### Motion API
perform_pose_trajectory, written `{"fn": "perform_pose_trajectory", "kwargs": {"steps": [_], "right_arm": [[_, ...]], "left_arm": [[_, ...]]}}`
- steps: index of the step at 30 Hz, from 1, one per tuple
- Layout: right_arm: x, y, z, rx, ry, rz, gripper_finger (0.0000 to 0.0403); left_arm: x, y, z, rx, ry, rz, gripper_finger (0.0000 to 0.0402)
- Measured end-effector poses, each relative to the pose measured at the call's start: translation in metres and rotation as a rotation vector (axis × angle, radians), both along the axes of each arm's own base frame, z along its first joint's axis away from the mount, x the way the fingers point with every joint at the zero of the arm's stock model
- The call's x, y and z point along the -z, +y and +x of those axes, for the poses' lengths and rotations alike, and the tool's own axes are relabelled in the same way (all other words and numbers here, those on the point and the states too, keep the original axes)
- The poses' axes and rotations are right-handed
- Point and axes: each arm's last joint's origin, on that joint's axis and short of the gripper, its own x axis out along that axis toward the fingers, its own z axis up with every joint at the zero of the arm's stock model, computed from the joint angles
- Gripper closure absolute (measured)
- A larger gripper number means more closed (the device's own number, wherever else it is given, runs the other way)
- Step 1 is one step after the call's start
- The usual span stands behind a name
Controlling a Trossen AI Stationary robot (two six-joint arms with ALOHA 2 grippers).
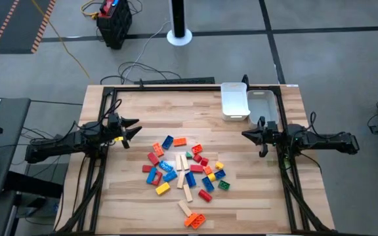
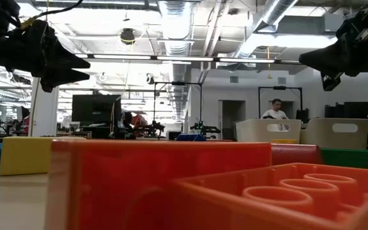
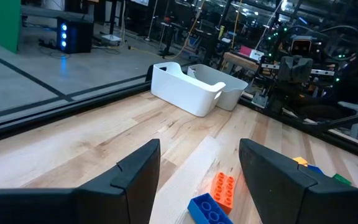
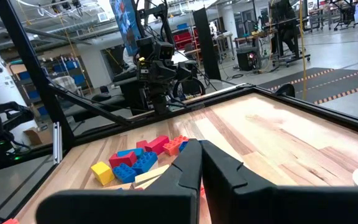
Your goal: Sort blocks by size
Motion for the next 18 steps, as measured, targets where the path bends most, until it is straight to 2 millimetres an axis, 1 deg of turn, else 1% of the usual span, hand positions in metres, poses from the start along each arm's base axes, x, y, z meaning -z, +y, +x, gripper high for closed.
{"fn": "perform_pose_trajectory", "kwargs": {"steps": [2,5,8,11,15,18], "right_arm": [[0.0000,0.0000,0.0000,0.000,0.000,0.000,0.0362],[0.0000,0.0000,0.0000,0.000,0.000,0.000,0.0362],[0.0000,0.0000,0.0000,0.000,0.000,0.000,0.0362],[0.0001,0.0000,0.0000,0.000,0.000,0.000,0.0362],[-0.0008,0.0000,0.0000,-0.002,-0.016,0.043,0.0362],[-0.0008,0.0000,0.0000,-0.004,-0.022,0.079,0.0362]], "left_arm": [[0.0000,0.0002,0.0000,-0.003,0.008,0.016,0.0189],[0.0000,0.0016,-0.0007,-0.035,0.062,0.119,0.0189],[0.0000,0.0017,-0.0007,-0.028,0.117,0.223,0.0189],[0.0000,0.0017,-0.0007,-0.023,0.147,0.280,0.0189],[-0.0001,0.0017,-0.0007,-0.023,0.143,0.274,0.0189],[-0.0009,0.0017,-0.0006,-0.034,0.073,0.159,0.0189]]}}
